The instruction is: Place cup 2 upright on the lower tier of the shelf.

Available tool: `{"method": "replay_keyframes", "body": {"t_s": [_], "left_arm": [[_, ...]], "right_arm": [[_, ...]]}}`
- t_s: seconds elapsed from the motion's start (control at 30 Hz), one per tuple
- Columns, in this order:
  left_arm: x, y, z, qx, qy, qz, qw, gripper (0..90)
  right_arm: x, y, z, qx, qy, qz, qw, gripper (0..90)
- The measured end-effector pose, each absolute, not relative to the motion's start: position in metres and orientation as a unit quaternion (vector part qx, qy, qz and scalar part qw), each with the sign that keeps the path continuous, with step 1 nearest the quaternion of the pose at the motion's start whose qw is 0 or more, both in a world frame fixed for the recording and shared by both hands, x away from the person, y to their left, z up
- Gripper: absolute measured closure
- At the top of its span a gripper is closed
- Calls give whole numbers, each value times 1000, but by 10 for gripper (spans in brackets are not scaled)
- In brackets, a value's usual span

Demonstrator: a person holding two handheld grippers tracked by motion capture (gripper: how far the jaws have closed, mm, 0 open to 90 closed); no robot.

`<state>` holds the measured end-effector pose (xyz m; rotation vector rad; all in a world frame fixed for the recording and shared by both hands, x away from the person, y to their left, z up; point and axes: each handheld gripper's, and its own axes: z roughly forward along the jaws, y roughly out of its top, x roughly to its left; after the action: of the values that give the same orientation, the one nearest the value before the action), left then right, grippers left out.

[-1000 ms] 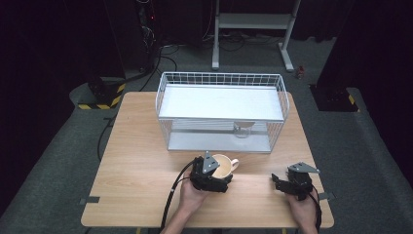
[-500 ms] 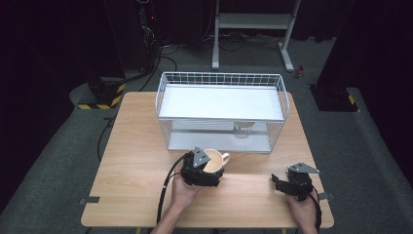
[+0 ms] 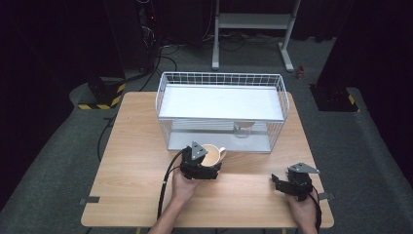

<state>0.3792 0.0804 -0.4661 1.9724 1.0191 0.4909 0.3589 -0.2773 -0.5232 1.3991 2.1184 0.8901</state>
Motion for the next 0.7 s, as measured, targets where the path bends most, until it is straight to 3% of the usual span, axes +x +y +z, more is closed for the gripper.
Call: {"method": "replay_keyframes", "body": {"t_s": [0.7], "left_arm": [[415, 85, -466, 762, 444, 216, 419, 95]], "right_arm": [[359, -277, -523, 505, 769, 323, 223, 256]]}}
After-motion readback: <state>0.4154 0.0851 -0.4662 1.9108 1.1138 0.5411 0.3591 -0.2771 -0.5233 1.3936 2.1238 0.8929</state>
